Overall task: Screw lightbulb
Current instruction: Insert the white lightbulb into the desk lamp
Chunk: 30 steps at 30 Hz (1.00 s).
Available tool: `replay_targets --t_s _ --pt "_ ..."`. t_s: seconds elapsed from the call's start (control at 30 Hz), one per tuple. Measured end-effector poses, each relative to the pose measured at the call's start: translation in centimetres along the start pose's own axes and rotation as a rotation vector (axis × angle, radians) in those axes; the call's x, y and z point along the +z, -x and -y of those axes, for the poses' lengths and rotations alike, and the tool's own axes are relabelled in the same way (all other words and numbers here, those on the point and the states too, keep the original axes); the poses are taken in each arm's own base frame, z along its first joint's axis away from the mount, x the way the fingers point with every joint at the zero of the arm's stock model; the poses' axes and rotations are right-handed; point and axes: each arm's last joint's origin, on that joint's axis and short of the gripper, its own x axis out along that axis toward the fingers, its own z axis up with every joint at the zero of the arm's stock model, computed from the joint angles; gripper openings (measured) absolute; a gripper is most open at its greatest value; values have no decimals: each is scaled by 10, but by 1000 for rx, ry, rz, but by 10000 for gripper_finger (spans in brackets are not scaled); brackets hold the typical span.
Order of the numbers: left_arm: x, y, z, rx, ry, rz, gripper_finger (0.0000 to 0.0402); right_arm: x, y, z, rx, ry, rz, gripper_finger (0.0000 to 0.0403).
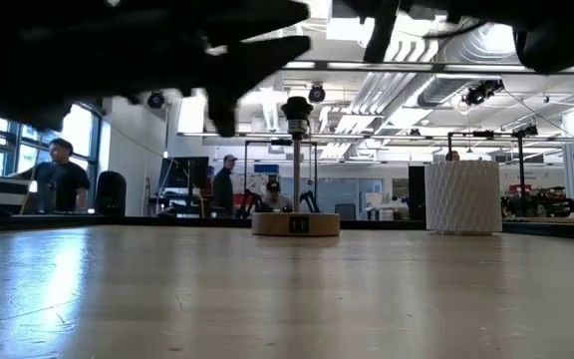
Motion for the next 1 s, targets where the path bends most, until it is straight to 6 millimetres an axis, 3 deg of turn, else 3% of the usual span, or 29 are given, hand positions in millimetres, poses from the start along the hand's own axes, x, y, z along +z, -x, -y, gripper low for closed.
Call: replay_targets --t_s 0.13,0.3,0.5,0.6,1.0 --pt "8 -27 -17 -65 -17 40 183 7 0 -1 1 35 15 129" --pt "26 -51 -12 -138 -161 126 209 5 1 -3 -5 36 7 129" --pt "39 -51 3 22 -266 188 211 10 6 -18 30 124 58 129" --pt "46 -52 7 113 -315 218 211 11 8 -25 -39 197 70 129" --pt "51 -55 30 124 -386 262 211 12 17 -46 -172 332 51 129"
